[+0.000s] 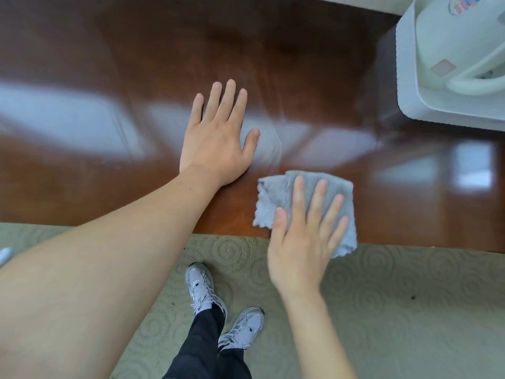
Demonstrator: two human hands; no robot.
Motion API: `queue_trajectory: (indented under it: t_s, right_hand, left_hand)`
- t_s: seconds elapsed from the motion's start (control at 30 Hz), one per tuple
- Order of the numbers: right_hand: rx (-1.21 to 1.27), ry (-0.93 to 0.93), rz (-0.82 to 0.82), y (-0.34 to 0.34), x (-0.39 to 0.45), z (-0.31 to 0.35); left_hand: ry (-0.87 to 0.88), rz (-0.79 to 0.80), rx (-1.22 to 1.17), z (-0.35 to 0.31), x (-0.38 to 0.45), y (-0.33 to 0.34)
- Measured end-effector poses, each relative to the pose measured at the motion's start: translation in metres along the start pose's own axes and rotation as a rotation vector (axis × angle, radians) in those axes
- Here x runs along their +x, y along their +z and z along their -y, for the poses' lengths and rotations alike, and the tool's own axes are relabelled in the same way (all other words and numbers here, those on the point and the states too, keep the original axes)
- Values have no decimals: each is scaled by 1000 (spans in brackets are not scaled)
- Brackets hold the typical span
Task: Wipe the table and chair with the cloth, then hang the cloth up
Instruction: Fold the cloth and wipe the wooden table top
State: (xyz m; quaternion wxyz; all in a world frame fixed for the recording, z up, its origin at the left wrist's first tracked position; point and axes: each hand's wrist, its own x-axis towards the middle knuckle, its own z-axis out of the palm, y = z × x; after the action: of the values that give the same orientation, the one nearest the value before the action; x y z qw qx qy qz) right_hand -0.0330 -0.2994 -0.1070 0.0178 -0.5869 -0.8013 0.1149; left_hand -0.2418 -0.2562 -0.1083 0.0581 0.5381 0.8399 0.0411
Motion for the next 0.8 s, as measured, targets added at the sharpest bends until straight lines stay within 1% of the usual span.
queue_trajectory:
  t_s: [0.07,0.13,0.2,0.27,0.33,0.47,0.53,0.63,0.73,0.8]
  right_hand:
    - [25,-15,23,8,-26,21]
    - [26,-138,69,13,-40,41]
    - [-7,-272,108,14,-39,40]
    - [-50,-352,115,9,-24,21]
    - [-68,-306,112,0,2,-4]
    - [-90,-83,94,-15,78,-31]
    - [-96,-62,66,-19,118,-31]
    - [-89,-79,60,-23,164,-26]
    - [-75,-78,67,-20,163,-24]
    - [-69,-79,33,-15,126,-22]
  left_hand:
    - [3,5,-2,0,0,0]
    - [4,7,1,0,1,-1]
    - [7,3,3,0,0,-1]
    - [8,0,3,0,0,-1]
    - [6,1,-2,0,0,0]
    - [7,-11,6,1,0,1]
    - [8,-17,10,1,-1,1]
    - [7,-18,6,0,-1,1]
    - [8,-22,2,0,-2,0]
    - [5,-21,-5,-1,-2,0]
